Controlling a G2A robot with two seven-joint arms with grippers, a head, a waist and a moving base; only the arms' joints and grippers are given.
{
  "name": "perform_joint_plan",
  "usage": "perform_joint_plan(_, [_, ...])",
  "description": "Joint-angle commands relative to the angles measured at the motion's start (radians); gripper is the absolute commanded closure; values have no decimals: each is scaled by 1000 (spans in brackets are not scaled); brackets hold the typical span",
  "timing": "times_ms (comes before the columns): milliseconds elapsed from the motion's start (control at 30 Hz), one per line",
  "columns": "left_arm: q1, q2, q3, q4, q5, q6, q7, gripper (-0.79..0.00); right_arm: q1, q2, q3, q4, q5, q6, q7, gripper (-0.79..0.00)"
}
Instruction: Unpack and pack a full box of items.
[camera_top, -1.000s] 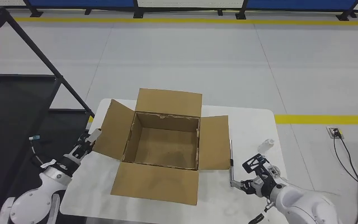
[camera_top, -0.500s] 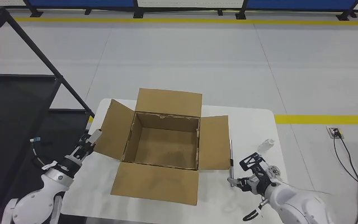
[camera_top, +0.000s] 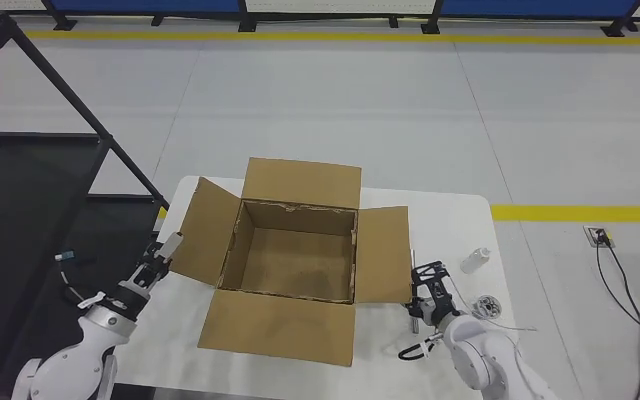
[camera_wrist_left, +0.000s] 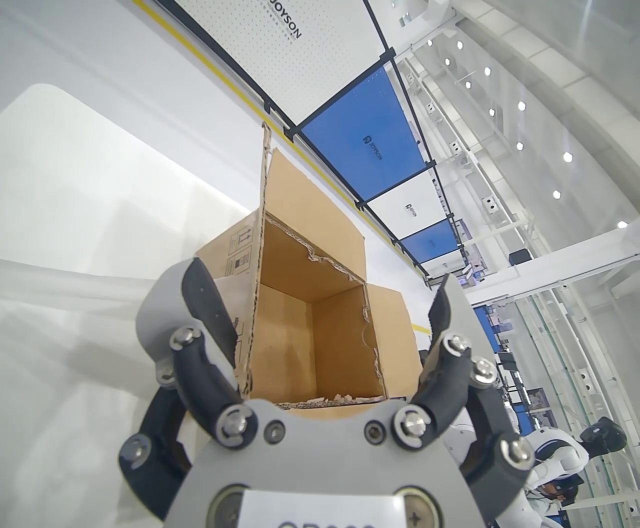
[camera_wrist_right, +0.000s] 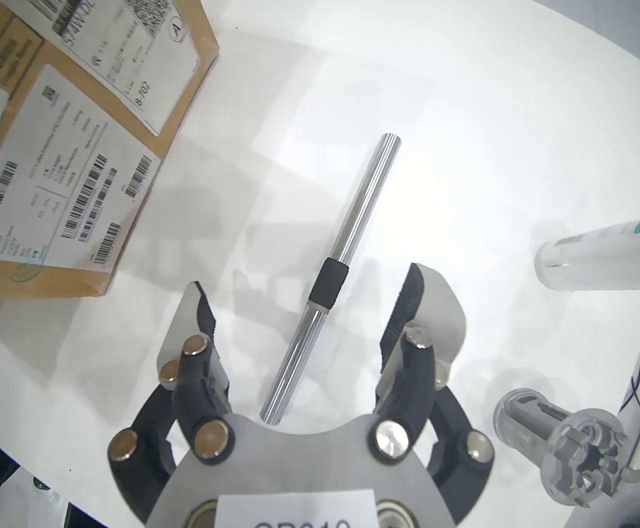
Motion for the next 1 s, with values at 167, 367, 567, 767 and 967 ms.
perform_joint_plan(167, [-5, 2, 4, 8, 5, 4, 2, -785, 38, -14, -25, 46, 9, 25, 13, -351])
perform_joint_plan(367, [-15, 4, 9, 15, 10, 10, -1, -785, 56, -24, -56, 49, -39, 69, 57, -336])
perform_joint_plan(567, [-20, 6, 6, 19, 12, 13, -2, -785, 89, -38, -79, 86, -49, 106, 87, -329])
perform_joint_plan(767, [-22, 8, 1, 24, 7, 11, -3, -785, 115, -49, -86, 126, -40, 121, 104, -305])
perform_joint_plan(967, [-26, 10, -5, 34, 3, 9, -2, -785, 132, -58, -96, 150, -37, 120, 119, -237])
